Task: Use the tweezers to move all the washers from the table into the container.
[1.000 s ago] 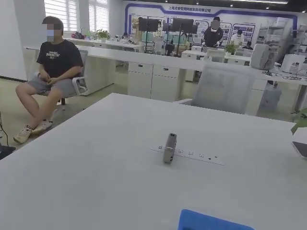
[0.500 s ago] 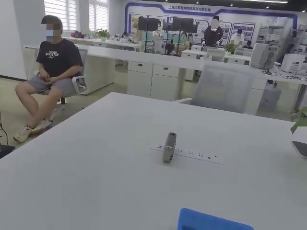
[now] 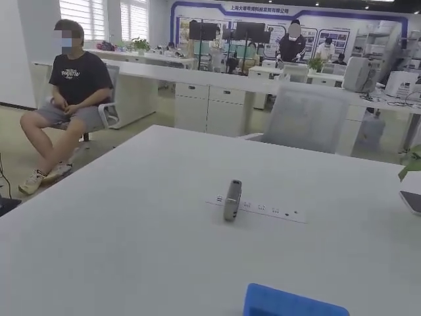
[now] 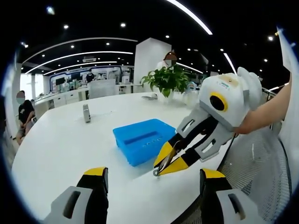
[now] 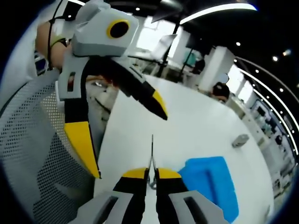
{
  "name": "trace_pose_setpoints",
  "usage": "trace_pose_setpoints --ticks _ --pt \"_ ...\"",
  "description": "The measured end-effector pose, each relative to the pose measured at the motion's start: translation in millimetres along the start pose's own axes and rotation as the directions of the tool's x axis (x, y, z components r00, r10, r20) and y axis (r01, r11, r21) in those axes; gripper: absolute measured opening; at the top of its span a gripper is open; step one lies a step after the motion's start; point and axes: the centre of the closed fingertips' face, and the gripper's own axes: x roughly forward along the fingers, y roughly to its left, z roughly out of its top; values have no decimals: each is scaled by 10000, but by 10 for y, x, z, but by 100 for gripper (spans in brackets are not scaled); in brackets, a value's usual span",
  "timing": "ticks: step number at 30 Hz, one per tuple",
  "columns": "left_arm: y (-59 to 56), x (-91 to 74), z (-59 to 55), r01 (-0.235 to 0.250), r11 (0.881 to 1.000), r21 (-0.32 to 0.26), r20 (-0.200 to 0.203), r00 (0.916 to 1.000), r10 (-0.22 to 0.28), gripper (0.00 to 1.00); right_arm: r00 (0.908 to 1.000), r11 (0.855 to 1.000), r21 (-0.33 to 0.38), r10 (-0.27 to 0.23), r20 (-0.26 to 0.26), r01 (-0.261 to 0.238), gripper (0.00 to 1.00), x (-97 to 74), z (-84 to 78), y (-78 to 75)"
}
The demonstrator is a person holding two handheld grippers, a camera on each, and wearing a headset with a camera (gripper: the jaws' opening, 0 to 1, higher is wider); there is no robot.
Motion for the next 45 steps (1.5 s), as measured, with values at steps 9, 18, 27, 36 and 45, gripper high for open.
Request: trace_pose_setpoints --ticks 9,18,27,36,45 --pt "4 -1 2 -9 10000 -46 -5 10000 9 81 9926 9952 730 -728 970 659 3 -207 238 -303" --pt "5 1 -2 -9 10000 -35 -39 10000 9 81 9648 9439 3047 -1893 1824 1275 3 -347 344 -797" --pt "0 4 -17 -15 10000 -68 -114 9999 14 81 9678 8640 4824 -2247 1134 1441 3 -189 47 -1142" --pt "1 1 -27 -35 9999 -130 -161 9999 33 81 9792 8265 5460 -1964 511 1372 3 15 -189 -1220" --pt "-2 10 -68 12 10000 -93 -458 9990 -16 76 9865 8367 5381 -1549 535 1021 3 128 -294 -1185"
